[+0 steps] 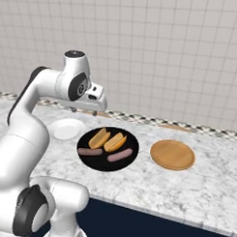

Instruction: Place one bun and one sausage from the bowl on each plate.

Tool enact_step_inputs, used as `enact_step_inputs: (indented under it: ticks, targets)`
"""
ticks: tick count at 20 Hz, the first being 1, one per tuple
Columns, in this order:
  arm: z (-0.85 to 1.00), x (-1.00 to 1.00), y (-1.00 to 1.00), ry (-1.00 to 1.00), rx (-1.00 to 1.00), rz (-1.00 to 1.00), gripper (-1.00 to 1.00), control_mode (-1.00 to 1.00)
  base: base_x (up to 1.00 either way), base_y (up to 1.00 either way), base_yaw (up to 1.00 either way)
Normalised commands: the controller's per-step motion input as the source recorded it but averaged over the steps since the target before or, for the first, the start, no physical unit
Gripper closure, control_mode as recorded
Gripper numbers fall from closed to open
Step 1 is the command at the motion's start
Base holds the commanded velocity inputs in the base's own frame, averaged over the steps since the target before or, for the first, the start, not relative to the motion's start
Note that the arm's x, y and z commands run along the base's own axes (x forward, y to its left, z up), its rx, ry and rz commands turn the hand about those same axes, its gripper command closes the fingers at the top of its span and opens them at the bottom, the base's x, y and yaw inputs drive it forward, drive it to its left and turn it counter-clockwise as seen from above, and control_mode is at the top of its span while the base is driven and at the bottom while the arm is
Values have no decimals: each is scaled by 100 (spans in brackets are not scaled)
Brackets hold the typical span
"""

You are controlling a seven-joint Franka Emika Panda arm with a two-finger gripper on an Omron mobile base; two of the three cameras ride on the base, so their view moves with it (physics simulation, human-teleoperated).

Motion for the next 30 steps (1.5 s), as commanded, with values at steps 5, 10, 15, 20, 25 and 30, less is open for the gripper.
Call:
enact_step_inputs:
  ticks: [5, 10, 15, 20, 25, 30]
  targets:
    - [-57, 38, -29, 10, 0, 2, -100, -100, 9, -3, 0]
    - [-88, 73, -6, 15, 0, -2, -100, -100, 0, 0, 0]
    - [-85, 52, 5, 0, 0, -4, -100, -100, 0, 0, 0]
    - [-38, 49, 19, 3, 0, -3, -100, -100, 0, 0, 0]
    - [-32, 44, 0, 4, 0, 0, -100, -100, 0, 0, 0]
    - [-38, 38, 0, 2, 0, 0, -100, -100, 0, 0, 0]
